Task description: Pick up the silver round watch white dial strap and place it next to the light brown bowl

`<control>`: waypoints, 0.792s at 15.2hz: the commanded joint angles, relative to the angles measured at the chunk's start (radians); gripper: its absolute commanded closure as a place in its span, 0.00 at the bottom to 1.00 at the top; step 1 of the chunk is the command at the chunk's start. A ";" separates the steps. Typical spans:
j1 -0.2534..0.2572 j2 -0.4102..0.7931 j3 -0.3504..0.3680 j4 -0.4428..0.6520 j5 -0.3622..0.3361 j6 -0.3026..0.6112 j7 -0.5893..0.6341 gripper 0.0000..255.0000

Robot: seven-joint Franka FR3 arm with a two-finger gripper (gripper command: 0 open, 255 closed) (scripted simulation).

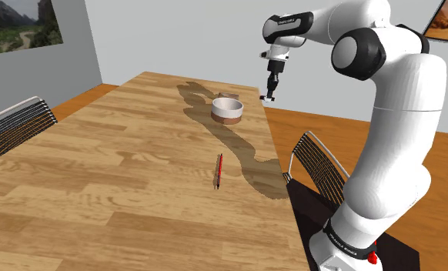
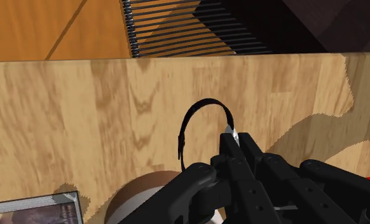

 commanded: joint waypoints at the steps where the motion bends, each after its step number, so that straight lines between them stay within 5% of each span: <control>1: 0.000 0.002 0.000 -0.024 0.001 0.025 -0.003 1.00; 12: 0.005 0.021 0.004 -0.144 0.008 0.164 -0.016 1.00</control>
